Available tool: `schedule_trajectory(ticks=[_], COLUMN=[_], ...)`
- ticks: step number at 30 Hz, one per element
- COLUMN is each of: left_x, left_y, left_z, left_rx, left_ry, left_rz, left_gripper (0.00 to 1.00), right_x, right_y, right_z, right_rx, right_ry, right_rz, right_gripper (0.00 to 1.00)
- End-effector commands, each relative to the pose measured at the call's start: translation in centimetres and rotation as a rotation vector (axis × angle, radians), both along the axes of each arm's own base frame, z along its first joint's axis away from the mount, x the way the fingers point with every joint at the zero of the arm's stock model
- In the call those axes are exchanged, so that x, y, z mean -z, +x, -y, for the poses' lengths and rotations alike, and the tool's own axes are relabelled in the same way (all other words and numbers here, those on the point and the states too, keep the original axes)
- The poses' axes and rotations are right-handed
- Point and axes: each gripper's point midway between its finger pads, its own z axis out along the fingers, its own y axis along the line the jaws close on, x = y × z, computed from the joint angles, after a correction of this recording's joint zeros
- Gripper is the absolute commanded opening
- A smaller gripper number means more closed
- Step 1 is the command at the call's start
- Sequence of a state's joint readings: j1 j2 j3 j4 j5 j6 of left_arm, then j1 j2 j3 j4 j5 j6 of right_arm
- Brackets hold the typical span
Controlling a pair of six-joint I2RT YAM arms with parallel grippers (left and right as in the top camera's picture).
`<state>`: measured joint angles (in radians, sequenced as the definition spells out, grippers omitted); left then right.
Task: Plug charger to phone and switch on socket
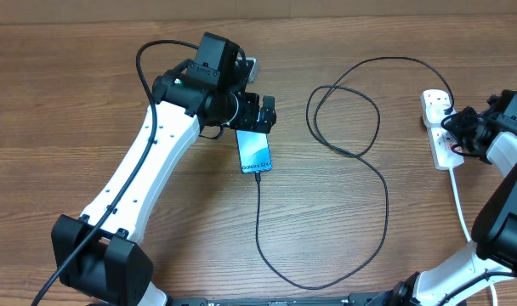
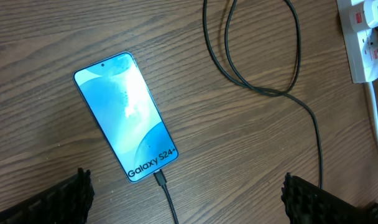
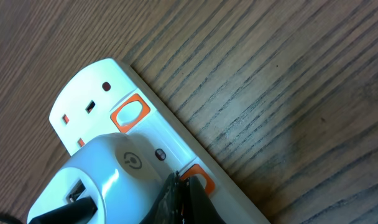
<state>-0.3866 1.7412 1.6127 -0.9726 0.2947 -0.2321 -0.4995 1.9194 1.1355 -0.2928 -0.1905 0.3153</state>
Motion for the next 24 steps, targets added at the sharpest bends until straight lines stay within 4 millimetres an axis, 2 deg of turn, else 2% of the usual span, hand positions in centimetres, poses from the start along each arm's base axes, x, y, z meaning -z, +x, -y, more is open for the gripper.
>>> schedule_trajectory(ticks=[1, 7, 15, 18, 24], left_x=[-1.3, -1.3, -1.3, -1.3, -1.3], left_y=[0.2, 0.2, 0.1, 0.1, 0.1], left_z=[0.2, 0.2, 0.2, 0.2, 0.2], left_rx=[0.001, 0.001, 0.001, 0.001, 0.001], left_ry=[-0.006, -0.006, -0.005, -0.005, -0.005], left_rz=[0.038, 0.037, 0.035, 0.035, 0.035], left_gripper=[1.00, 1.00, 1.00, 0.99, 1.00], right_x=[2.0, 1.9, 1.5, 0.4, -3.4], right_y=[-0.3, -0.5, 0.0, 0.3, 0.3], right_z=[-6.8, -7.9, -7.2, -6.1, -1.6], right_rx=[-0.156, -0.182, -0.179, -0.159, -0.058], right_ry=[0.152, 0.212, 0.186, 0.171, 0.101], right_rz=[-0.048, -0.045, -0.024, -0.003, 0.058], right_gripper=[0.04, 0.04, 0.04, 0.04, 0.04])
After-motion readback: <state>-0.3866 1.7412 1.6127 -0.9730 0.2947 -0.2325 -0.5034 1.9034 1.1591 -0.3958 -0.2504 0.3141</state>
